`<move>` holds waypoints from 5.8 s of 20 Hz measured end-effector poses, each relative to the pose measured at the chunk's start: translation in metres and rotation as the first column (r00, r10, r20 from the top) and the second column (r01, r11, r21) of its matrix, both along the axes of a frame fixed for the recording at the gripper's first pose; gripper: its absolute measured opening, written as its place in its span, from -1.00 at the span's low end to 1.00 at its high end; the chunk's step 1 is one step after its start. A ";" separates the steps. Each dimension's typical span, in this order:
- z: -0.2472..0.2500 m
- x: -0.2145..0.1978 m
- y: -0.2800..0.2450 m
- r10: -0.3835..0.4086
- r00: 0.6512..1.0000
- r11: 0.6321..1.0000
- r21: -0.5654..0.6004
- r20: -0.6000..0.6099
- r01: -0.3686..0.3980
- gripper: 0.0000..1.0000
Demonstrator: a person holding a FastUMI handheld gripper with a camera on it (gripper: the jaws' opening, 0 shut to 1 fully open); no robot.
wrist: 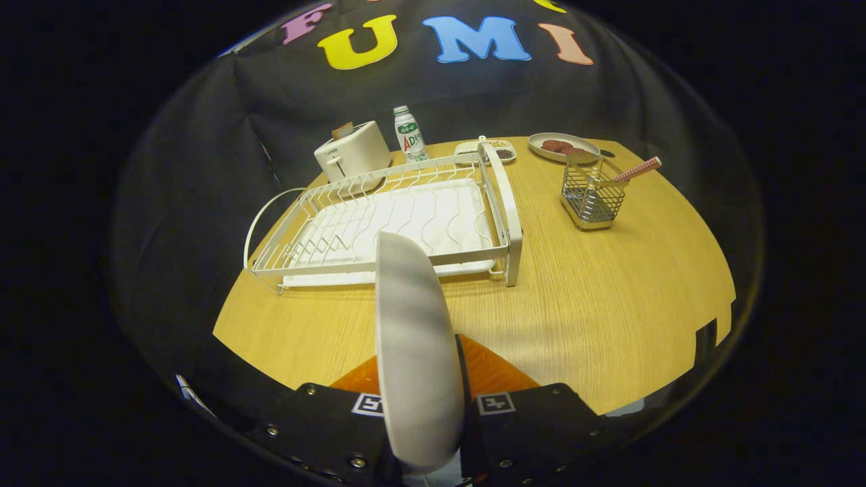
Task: Take the plate from the dish rack, then take the spoon from the basket and place it into the plate.
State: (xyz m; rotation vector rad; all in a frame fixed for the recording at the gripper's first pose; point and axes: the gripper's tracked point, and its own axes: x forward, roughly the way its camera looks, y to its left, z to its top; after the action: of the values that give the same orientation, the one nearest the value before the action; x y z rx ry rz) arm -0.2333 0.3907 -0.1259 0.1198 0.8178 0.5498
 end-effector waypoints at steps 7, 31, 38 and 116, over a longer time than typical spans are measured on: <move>-0.027 0.004 0.007 -0.054 0.986 0.980 0.181 -0.158 0.083 -0.34; 0.006 0.069 -0.064 -0.393 0.914 0.876 0.260 -0.103 0.406 0.53; 0.055 0.157 -0.119 -0.590 0.807 0.763 0.314 -0.019 0.565 0.53; 0.107 -0.006 0.045 0.261 0.886 0.955 -0.239 0.383 -0.177 -0.91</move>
State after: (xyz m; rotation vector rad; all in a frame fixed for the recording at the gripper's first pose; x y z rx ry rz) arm -0.2392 0.4359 -0.0187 -0.2712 0.4688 0.6763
